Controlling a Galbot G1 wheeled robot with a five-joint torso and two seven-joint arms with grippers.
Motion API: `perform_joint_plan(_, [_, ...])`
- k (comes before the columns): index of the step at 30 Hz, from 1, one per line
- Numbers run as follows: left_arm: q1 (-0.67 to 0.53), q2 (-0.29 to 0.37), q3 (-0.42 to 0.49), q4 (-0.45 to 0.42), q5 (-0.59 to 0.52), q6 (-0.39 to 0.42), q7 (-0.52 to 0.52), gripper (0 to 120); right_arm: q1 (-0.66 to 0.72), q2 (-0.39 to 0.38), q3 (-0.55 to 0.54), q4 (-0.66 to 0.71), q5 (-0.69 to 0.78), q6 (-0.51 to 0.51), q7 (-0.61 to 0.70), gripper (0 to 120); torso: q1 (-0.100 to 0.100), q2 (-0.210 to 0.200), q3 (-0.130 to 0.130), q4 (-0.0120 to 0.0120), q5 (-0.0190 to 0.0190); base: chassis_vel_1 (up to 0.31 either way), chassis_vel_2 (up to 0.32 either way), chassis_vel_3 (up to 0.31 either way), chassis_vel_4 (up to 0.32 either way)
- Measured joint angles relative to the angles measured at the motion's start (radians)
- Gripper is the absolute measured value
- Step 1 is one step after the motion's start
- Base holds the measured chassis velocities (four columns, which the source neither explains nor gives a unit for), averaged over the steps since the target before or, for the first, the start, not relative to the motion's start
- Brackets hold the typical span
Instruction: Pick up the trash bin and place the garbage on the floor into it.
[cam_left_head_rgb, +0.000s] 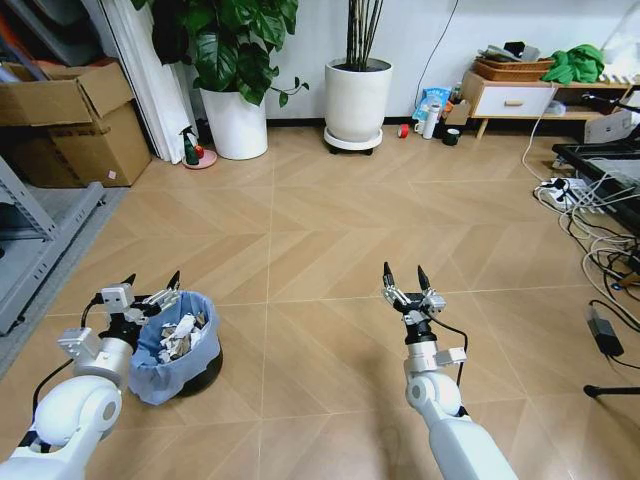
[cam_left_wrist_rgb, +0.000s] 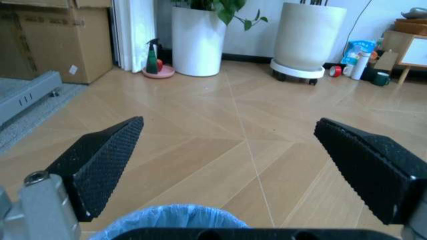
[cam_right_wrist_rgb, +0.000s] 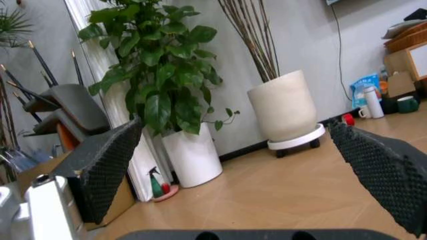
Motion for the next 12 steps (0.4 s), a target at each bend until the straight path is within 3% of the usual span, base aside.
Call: perform_joint_plan(12, [0.000,0.001,0.000,0.001,-0.003,0.002,-0.001,100,-0.003,-0.002,0.003,0.003,0.000,-0.001,0.000,100,0.000,0.000,0.000,0.0001,0.0000,0.000,0.000,0.000,0.000])
